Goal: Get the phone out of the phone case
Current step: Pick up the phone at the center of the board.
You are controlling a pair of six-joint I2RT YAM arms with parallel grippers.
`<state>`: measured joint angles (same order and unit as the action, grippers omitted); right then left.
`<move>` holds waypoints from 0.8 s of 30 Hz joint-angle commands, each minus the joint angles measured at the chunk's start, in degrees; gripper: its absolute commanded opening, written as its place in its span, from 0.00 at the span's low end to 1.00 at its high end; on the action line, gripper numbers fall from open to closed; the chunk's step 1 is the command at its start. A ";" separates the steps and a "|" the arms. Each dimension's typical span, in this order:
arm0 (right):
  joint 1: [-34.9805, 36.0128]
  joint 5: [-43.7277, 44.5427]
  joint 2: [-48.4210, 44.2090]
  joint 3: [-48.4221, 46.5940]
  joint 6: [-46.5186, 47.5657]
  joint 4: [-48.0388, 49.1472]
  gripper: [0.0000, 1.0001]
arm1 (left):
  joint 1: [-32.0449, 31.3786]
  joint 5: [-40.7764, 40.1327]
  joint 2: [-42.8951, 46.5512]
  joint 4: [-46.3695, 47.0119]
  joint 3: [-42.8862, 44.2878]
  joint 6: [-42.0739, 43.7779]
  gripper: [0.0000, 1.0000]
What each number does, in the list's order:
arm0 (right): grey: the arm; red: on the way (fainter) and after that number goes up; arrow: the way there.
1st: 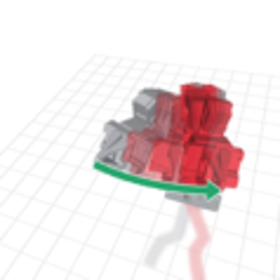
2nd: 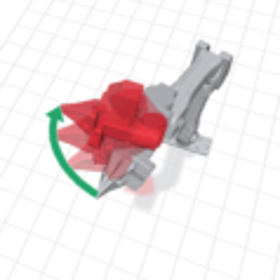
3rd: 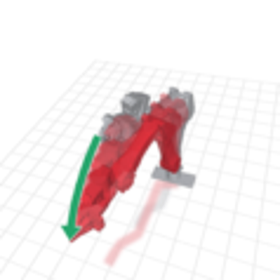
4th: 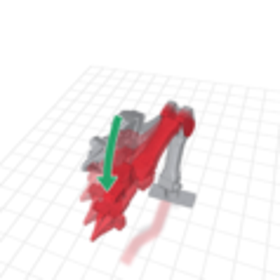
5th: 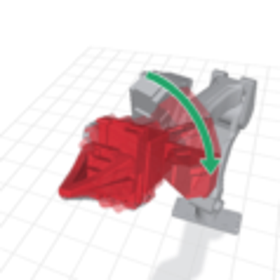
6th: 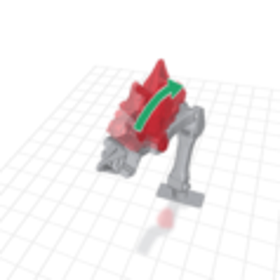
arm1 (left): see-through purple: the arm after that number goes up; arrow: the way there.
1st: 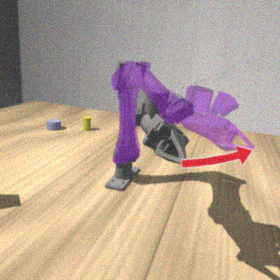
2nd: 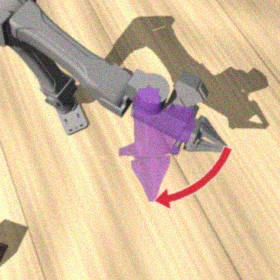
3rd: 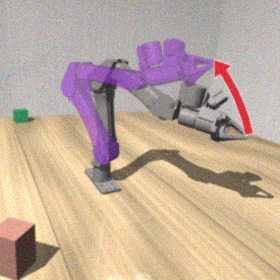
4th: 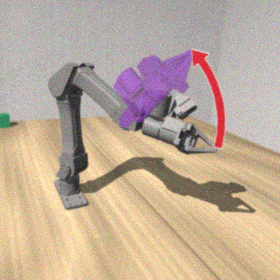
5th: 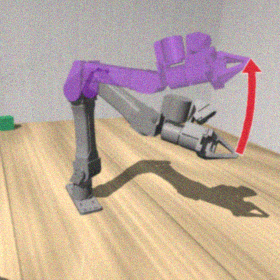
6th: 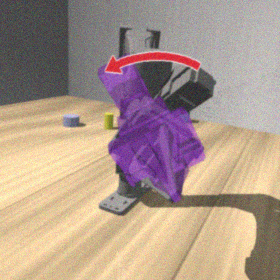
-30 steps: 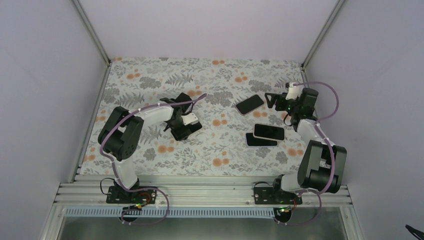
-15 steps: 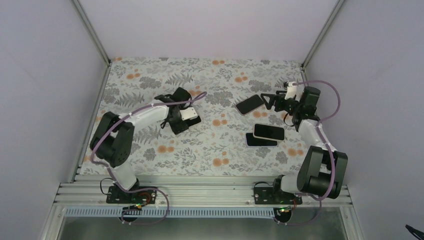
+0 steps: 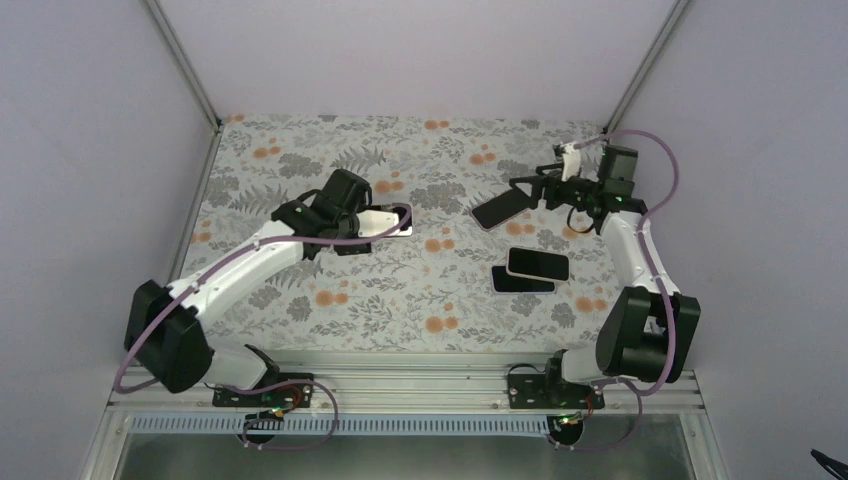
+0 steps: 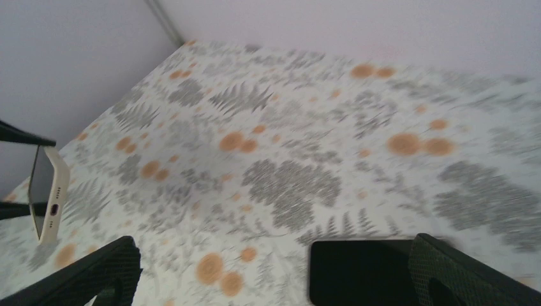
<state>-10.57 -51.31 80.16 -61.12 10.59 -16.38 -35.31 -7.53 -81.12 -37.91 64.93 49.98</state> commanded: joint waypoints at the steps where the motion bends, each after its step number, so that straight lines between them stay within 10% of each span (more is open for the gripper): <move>1: 4.75 -2.52 3.00 -2.70 3.03 -8.90 0.99 | -1.98 -0.32 6.62 5.14 -1.86 13.36 0.46; 24: 30.56 -2.25 13.00 -13.77 6.02 -24.94 0.82 | -13.42 -8.16 17.87 15.86 -13.35 39.81 0.43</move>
<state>16.58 -51.92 91.96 -70.89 16.49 -39.62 -47.68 -13.74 -65.19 -27.64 52.42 86.19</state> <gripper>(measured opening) 0.843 0.785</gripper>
